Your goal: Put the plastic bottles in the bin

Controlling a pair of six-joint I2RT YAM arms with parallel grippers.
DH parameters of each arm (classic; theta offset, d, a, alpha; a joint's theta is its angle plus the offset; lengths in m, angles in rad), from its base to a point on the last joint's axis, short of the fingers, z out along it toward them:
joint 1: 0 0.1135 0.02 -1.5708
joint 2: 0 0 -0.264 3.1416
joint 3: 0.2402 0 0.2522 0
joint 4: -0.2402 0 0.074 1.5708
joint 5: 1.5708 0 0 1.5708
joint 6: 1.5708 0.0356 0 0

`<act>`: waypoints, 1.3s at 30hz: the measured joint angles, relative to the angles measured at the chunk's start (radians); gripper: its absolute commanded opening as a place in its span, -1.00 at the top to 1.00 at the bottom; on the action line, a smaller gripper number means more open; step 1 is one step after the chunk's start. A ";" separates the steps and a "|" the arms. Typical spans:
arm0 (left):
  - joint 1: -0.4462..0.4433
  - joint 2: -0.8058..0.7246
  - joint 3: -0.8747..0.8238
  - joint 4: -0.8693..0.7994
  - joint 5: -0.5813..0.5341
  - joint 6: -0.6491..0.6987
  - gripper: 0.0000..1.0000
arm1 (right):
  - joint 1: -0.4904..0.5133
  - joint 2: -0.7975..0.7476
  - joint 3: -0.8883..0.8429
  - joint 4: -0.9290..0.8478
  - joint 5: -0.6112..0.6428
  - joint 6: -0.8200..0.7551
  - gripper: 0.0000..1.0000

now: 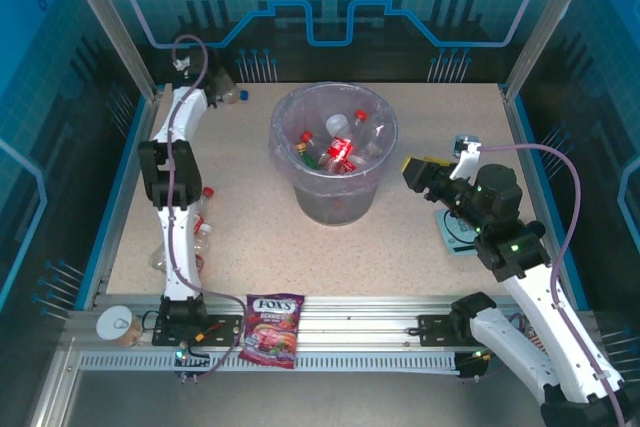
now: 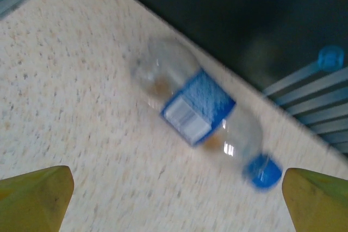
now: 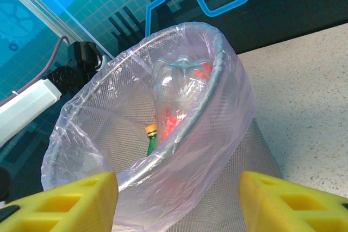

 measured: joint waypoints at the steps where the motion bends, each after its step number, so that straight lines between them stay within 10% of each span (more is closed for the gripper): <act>1: 0.008 0.034 0.053 -0.001 -0.008 -0.038 -0.96 | 0.000 0.001 0.000 0.000 0.000 0.000 -0.23; 9: 0.045 0.252 0.242 0.072 0.024 -0.175 -0.99 | 0.000 0.027 0.006 -0.005 0.001 0.000 -0.23; 29: 0.097 0.348 0.400 -0.187 0.071 0.051 -0.98 | 0.006 0.060 0.017 0.011 0.006 0.004 -0.23; 39: 0.103 -0.137 -0.314 -0.071 0.050 0.082 -0.96 | 0.005 0.073 0.017 0.023 0.006 -0.012 -0.23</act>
